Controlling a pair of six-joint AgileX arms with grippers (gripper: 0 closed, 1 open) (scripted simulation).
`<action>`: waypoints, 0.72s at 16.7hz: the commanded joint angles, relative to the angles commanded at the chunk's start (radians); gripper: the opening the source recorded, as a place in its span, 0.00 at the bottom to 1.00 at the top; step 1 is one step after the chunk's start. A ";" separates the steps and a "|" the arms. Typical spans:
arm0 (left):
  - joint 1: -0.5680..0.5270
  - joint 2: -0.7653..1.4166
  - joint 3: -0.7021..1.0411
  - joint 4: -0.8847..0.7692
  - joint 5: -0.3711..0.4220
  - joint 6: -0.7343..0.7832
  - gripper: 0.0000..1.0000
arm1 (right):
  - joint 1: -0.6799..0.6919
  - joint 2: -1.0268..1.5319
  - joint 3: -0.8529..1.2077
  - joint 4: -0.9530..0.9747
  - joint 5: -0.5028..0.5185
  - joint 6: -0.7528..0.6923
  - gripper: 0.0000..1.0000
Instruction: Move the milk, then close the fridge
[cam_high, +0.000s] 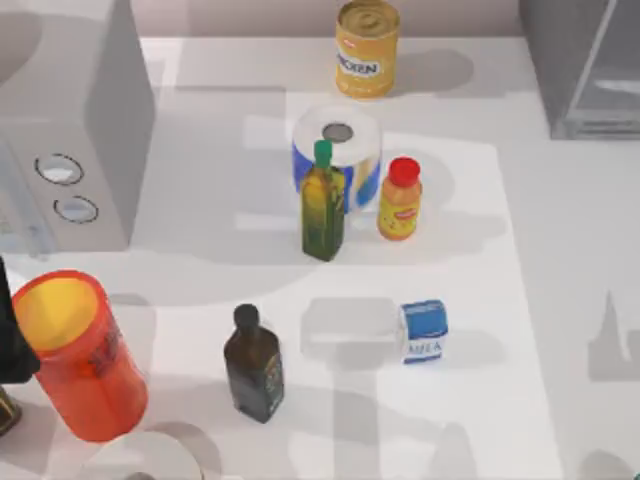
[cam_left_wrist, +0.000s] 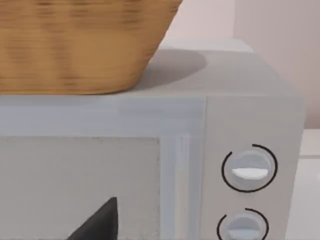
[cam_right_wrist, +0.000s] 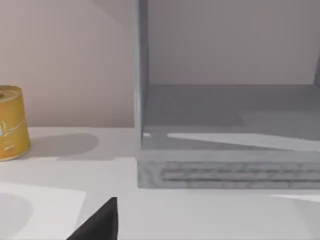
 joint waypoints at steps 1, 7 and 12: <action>0.000 0.000 0.000 0.000 0.000 0.000 1.00 | 0.000 0.000 0.000 0.000 0.000 0.000 1.00; 0.000 0.000 0.000 0.000 0.000 0.000 1.00 | 0.166 0.154 0.004 0.145 0.166 0.014 1.00; 0.000 0.000 0.000 0.000 0.000 0.000 1.00 | 0.509 0.429 0.009 0.401 0.504 0.029 1.00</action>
